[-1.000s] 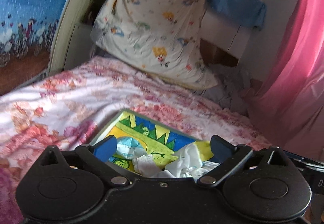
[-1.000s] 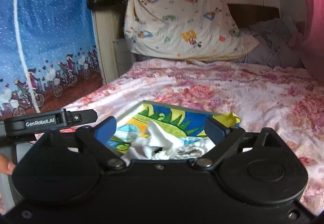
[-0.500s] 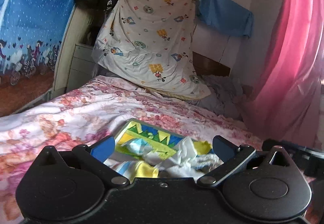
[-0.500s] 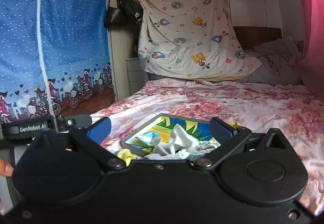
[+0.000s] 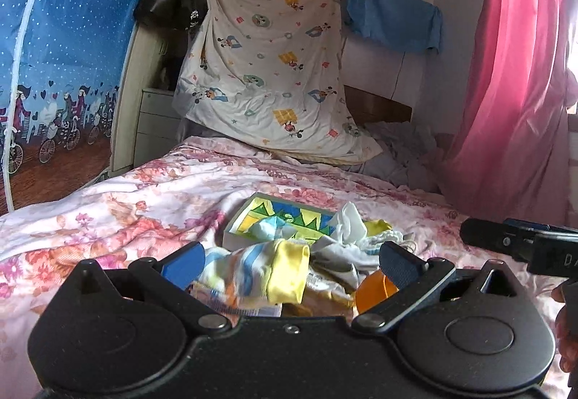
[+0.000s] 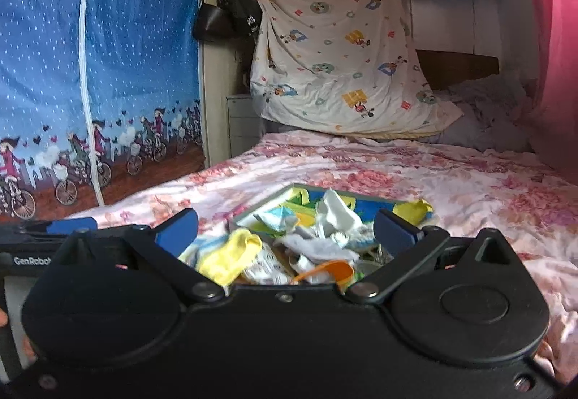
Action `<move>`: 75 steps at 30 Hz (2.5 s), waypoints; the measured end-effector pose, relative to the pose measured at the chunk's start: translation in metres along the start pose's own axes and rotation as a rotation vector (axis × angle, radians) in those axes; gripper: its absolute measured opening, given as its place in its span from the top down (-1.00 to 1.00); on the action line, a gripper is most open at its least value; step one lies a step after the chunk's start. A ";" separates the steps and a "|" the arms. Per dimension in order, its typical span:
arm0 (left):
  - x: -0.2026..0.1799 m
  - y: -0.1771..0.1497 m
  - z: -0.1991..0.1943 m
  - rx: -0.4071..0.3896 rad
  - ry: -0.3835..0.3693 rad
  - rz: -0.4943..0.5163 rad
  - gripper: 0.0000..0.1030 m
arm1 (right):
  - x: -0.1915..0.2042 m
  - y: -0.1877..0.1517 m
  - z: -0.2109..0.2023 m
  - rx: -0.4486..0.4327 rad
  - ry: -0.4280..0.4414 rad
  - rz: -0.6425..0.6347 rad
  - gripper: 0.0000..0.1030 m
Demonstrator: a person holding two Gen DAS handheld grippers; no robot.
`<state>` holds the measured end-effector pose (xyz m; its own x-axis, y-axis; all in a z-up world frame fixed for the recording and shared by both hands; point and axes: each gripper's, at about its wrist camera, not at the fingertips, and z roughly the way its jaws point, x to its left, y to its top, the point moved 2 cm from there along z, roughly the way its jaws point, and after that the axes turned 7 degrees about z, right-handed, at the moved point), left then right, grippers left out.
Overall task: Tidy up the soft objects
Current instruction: 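Move both open grippers back over the pile of soft items, then grasp the yellow-striped sock with the left gripper while the right gripper grasps the orange strap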
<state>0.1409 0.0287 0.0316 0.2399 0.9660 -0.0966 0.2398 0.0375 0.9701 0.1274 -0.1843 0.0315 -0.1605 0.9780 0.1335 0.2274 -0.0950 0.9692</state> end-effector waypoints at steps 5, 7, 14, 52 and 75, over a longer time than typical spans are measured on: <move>-0.001 -0.005 -0.004 -0.008 0.004 0.021 -0.98 | -0.002 -0.007 0.001 0.033 -0.008 0.005 -0.99; -0.002 -0.008 -0.003 -0.006 0.005 0.030 -0.98 | 0.000 -0.010 -0.002 0.044 -0.008 0.007 -0.99; -0.004 -0.020 0.000 0.021 0.011 0.097 -0.98 | 0.002 -0.023 -0.012 0.071 -0.017 -0.010 -0.99; 0.016 -0.033 0.037 0.151 0.081 0.062 -0.98 | 0.006 -0.066 0.016 0.281 -0.009 -0.027 -0.99; 0.013 -0.031 0.085 0.171 0.037 0.130 -0.98 | -0.016 -0.054 0.061 0.262 0.040 0.052 -0.98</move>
<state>0.2161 0.0183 -0.0185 0.2449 0.9688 0.0378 0.3659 -0.1284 0.9218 0.1762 -0.1833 -0.0353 -0.1785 0.9645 0.1943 0.4764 -0.0881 0.8748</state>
